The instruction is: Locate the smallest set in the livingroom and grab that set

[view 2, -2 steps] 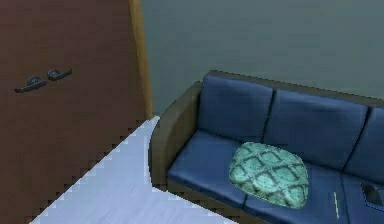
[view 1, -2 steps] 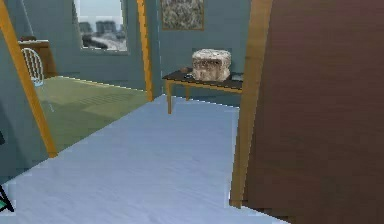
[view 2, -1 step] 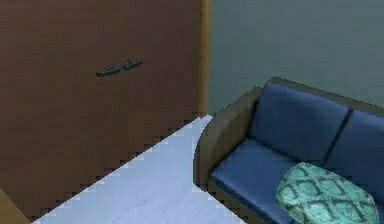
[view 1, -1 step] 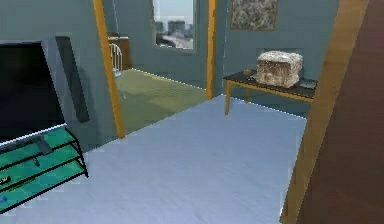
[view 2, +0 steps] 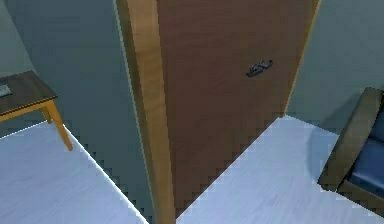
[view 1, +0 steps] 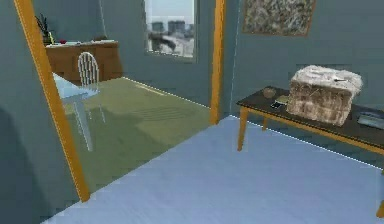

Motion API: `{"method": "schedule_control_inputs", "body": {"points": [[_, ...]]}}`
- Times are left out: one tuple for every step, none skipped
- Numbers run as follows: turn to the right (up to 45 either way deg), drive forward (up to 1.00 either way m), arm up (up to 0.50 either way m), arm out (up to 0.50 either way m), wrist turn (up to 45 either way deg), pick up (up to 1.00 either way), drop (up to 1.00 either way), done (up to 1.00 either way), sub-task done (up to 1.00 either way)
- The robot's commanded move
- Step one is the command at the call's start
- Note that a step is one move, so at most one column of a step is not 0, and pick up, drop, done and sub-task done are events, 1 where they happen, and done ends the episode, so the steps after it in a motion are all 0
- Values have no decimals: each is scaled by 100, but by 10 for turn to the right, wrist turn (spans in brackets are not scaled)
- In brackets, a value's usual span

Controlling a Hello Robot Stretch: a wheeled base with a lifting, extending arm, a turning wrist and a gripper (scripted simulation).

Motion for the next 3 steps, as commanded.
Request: {"method": "schedule_control_inputs", "body": {"points": [[-90, 0, 0, 0, 0, 0, 0, 0, 0], [-30, 0, 0, 0, 0, 0, 0, 0, 0], [0, 30, 0, 0, 0, 0, 0, 0, 0]]}}
